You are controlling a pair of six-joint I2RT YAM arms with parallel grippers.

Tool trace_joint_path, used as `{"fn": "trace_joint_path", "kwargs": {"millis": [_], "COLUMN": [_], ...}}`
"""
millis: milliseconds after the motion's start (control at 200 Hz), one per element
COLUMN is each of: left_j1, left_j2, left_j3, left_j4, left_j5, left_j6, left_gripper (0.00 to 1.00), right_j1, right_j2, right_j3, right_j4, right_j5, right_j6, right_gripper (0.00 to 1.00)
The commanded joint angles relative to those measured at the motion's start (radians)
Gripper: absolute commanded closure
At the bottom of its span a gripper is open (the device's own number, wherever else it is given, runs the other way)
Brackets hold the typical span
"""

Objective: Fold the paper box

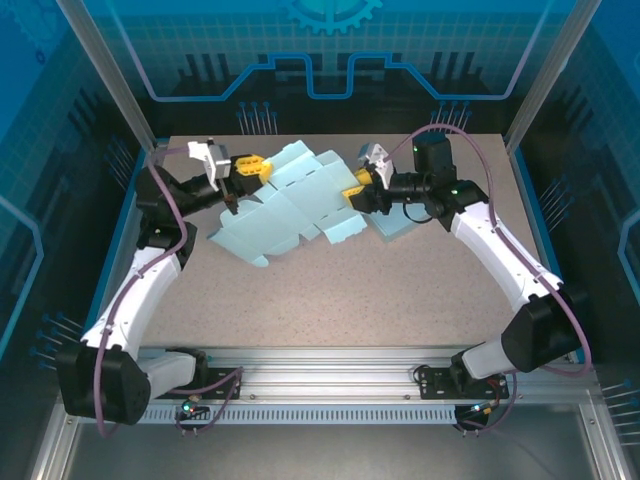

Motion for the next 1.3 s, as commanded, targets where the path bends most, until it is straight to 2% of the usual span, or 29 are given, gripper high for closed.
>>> {"fn": "trace_joint_path", "kwargs": {"millis": [0,40,95,175,210,275,300,335,380,500,565,740,890,970,1061,1196,1291], "left_j1": [0.038,0.047,0.050,0.050,0.050,0.051,0.050,0.050,0.051,0.049,0.050,0.050,0.050,0.050,0.050,0.050,0.050], "left_j2": [0.023,0.028,0.026,0.004,-0.009,-0.050,-0.070,-0.101,-0.141,-0.222,-0.242,-0.215,-0.139,-0.099,-0.068,-0.041,-0.015], "left_j3": [-0.043,-0.055,-0.070,-0.088,-0.092,-0.090,-0.087,-0.081,-0.068,0.008,0.048,0.136,0.194,0.198,0.179,0.123,0.101], "left_j4": [0.264,0.290,0.290,0.241,0.200,0.071,0.005,-0.091,-0.224,-0.569,-0.688,-0.821,-0.861,-0.862,-0.862,-0.784,-0.713], "left_j5": [-0.043,-0.041,-0.032,-0.023,-0.016,-0.018,-0.031,-0.061,-0.112,-0.191,-0.222,-0.229,-0.206,-0.165,-0.150,-0.252,-0.282], "left_j6": [-0.197,-0.232,-0.247,-0.229,-0.204,-0.131,-0.090,-0.031,0.049,0.262,0.330,0.400,0.369,0.354,0.374,0.392,0.390], "left_gripper": [1.00,1.00,1.00,0.89,0.77,0.37,0.25,0.11,0.02,0.01,0.01,0.01,0.01,0.01,0.01,0.01,0.01], "right_j1": [-0.005,-0.003,0.001,0.009,0.014,0.021,0.023,0.023,0.022,0.023,0.023,0.031,0.042,0.055,0.078,0.123,0.156], "right_j2": [-0.001,-0.003,-0.003,0.002,0.005,0.013,0.018,0.026,0.043,0.110,0.153,0.274,0.391,0.463,0.553,0.618,0.618], "right_j3": [0.045,0.057,0.086,0.146,0.173,0.221,0.239,0.268,0.310,0.454,0.532,0.716,0.832,0.881,0.941,0.972,0.956], "right_j4": [-0.041,-0.058,-0.093,-0.178,-0.220,-0.293,-0.322,-0.372,-0.442,-0.682,-0.802,-1.061,-1.216,-1.231,-1.199,-1.041,-0.910], "right_j5": [-0.036,-0.016,0.001,0.002,0.009,0.046,0.060,0.073,0.082,0.053,0.028,0.030,0.041,0.091,0.221,0.459,0.539], "right_j6": [0.002,0.000,-0.017,-0.058,-0.079,-0.116,-0.129,-0.156,-0.189,-0.297,-0.342,-0.432,-0.482,-0.463,-0.397,-0.292,-0.257], "right_gripper": [0.91,1.00,1.00,1.00,1.00,1.00,1.00,1.00,1.00,1.00,1.00,1.00,1.00,1.00,1.00,1.00,1.00]}}
